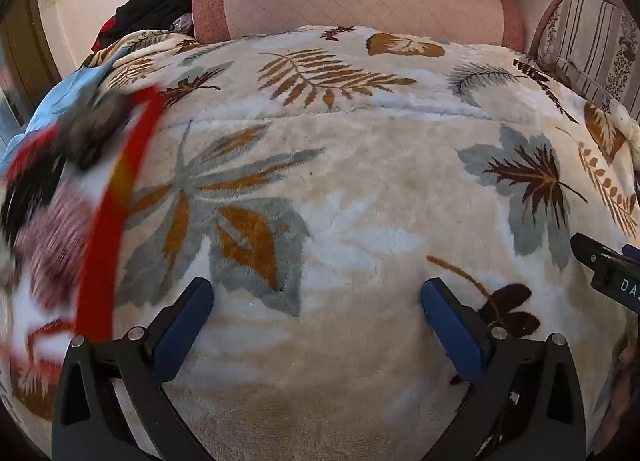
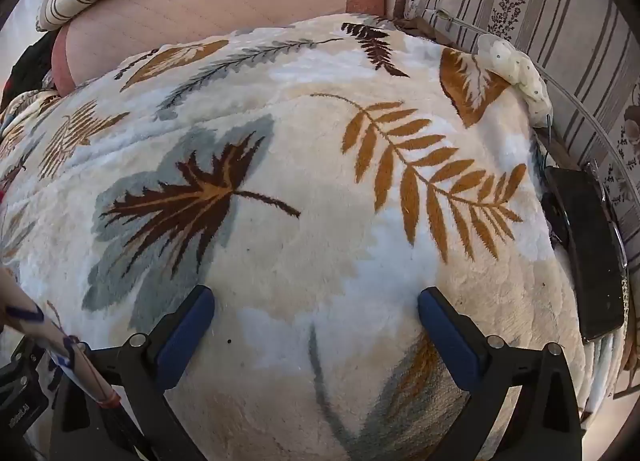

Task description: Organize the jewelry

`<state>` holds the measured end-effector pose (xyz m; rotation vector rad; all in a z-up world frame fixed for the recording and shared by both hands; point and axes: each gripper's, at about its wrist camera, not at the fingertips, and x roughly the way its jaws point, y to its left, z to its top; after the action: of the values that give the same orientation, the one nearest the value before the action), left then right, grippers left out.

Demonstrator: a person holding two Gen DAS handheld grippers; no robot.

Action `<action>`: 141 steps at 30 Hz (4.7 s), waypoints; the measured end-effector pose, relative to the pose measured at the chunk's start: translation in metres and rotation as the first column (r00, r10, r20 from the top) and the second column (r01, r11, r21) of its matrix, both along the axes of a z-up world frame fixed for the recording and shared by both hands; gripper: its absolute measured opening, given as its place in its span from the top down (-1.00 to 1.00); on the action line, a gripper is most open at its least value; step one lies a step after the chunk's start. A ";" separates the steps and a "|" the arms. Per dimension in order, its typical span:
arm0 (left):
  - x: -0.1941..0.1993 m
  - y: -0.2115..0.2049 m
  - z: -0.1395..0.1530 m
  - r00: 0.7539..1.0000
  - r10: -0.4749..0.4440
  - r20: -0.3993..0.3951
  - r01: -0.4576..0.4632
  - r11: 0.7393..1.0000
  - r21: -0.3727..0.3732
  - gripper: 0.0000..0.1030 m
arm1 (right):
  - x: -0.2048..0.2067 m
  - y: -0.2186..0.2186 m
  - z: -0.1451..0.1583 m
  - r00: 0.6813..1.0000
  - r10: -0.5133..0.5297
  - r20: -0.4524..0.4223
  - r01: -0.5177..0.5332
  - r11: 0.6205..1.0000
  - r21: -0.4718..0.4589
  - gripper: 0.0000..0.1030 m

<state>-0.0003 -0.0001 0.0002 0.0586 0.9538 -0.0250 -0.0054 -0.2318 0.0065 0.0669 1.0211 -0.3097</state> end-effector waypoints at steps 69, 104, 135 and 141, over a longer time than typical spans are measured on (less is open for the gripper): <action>-0.141 0.032 0.106 0.974 -0.044 0.222 0.050 0.998 -0.024 -1.00 | -0.176 0.054 0.103 0.946 0.088 0.313 -0.116 0.991 0.073 -0.97; -0.152 0.032 0.103 0.972 -0.064 0.225 0.072 0.997 -0.030 -1.00 | -0.173 0.071 0.095 0.958 0.126 0.258 -0.146 0.987 0.063 -0.97; -0.220 0.090 0.181 0.929 0.048 0.368 0.014 0.986 -0.165 -1.00 | -0.241 0.075 0.150 0.898 0.142 0.417 -0.205 0.972 0.112 -0.96; -0.192 0.100 0.182 0.933 0.048 0.355 0.008 0.988 -0.154 -1.00 | -0.218 0.068 0.148 0.893 0.136 0.429 -0.226 0.960 0.167 -0.89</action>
<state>-0.1922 0.0999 0.1818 -0.0870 0.5836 -0.0668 -0.2231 -0.1642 0.1546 0.2207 0.6263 -0.0072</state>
